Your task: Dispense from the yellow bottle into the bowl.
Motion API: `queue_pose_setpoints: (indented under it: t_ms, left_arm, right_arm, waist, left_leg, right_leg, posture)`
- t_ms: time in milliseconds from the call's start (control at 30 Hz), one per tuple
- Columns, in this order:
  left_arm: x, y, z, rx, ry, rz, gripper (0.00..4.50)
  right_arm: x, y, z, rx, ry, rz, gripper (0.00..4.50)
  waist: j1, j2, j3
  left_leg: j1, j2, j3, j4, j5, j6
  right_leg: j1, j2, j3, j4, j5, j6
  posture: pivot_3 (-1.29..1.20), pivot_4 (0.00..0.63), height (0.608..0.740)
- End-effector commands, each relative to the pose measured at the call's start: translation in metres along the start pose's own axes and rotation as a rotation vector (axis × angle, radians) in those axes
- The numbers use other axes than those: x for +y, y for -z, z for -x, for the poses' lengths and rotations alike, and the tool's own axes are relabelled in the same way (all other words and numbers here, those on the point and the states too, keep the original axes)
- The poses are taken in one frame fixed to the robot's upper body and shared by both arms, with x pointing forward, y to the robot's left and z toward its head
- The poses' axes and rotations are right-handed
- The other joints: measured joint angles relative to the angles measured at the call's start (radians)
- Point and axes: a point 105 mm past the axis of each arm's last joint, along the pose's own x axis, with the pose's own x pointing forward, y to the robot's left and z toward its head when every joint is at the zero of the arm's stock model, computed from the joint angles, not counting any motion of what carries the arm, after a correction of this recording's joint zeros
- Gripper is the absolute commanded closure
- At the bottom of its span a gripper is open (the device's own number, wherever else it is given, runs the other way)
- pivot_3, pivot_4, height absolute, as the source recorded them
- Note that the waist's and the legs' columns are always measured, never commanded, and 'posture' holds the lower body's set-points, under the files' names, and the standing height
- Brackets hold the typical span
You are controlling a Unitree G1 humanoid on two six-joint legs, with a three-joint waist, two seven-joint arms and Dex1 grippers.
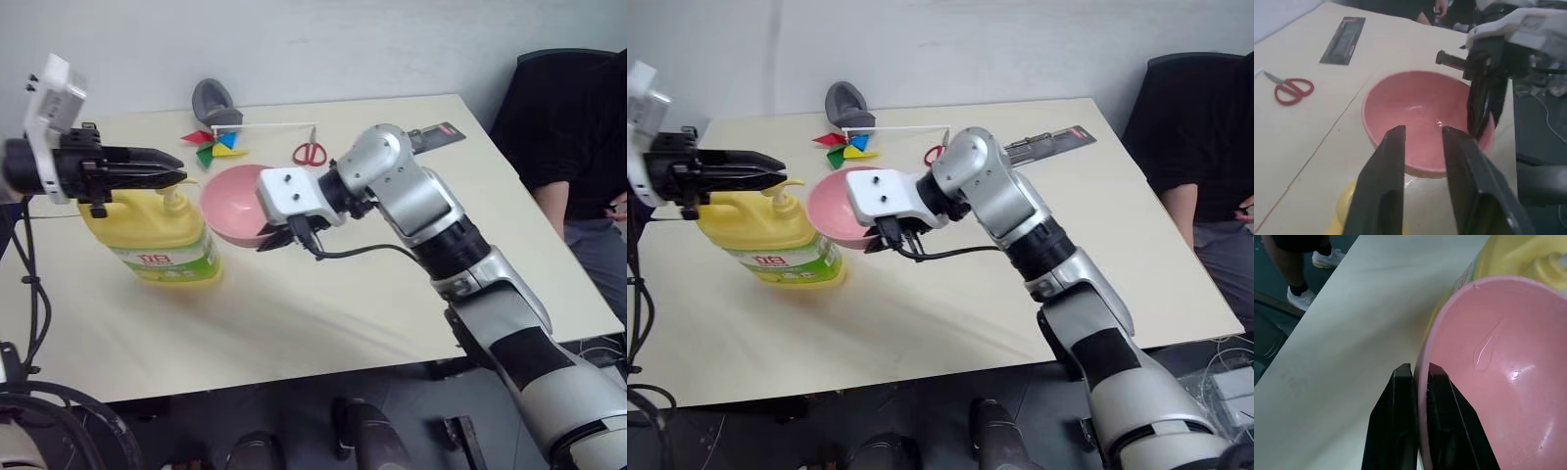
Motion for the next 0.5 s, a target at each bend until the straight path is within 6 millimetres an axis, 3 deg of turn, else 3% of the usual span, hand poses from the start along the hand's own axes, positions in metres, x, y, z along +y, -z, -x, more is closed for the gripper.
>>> queue_pose_setpoints:
  t_ms: [33,100,167,267,400,500]
  left_arm:
    - [-0.018,-0.029,0.017,-0.056,0.004,-0.075,2.05]
    - [-0.029,-0.042,0.024,-0.096,0.026,-0.068,1.47]
    - [-0.044,-0.054,0.032,-0.115,0.061,-0.063,0.88]
    - [-0.062,-0.051,0.036,-0.049,0.085,-0.075,0.03]
    - [-0.074,-0.026,0.034,0.084,0.084,-0.08,0.03]
    - [-0.083,-0.01,0.034,0.132,0.11,-0.048,0.03]
  right_arm:
    - [0.006,0.0,0.015,-0.021,0.057,-0.002,4.5]
    - [0.012,0.016,0.021,-0.009,0.096,-0.058,4.5]
    - [0.021,0.049,0.027,0.047,0.167,-0.135,4.5]
    - [0.036,0.096,0.034,0.155,0.267,-0.207,4.5]
    - [0.06,0.158,0.038,0.319,0.348,-0.23,4.5]
    - [0.065,0.177,0.036,0.327,0.412,-0.269,4.5]
  waist:
    - [0.001,0.0,0.001]
    - [0.001,-0.001,0.001]
    - [0.002,-0.002,0.001]
    - [0.006,-0.002,0.002]
    - [0.008,-0.001,0.003]
    - [0.003,-0.003,0.005]
  left_leg:
    - [-0.001,0.0,0.0,0.0,0.0,0.0]
    - [-0.001,0.0,0.0,0.001,0.0,-0.001]
    - [0.0,0.0,0.0,0.001,0.001,-0.001]
    - [-0.001,-0.001,0.0,0.001,0.001,-0.001]
    - [0.001,-0.001,0.001,0.001,0.001,-0.001]
    - [0.0,-0.001,0.002,0.002,0.003,-0.004]
  right_leg:
    - [0.0,0.0,-0.001,0.0,0.0,0.0]
    - [0.0,0.001,0.0,0.0,0.0,0.0]
    - [0.001,0.001,0.0,0.001,0.0,0.0]
    - [0.002,0.001,0.001,-0.001,0.0,0.0]
    - [0.003,0.001,0.001,-0.001,0.0,0.0]
    - [0.003,0.002,0.002,-0.001,-0.001,-0.001]
  posture:
    - [0.0,0.15,0.74]
    - [0.0,0.15,0.74]
    - [0.0,0.15,0.74]
    - [0.0,0.15,0.74]
    - [0.0,0.15,0.74]
    - [0.0,0.15,0.74]
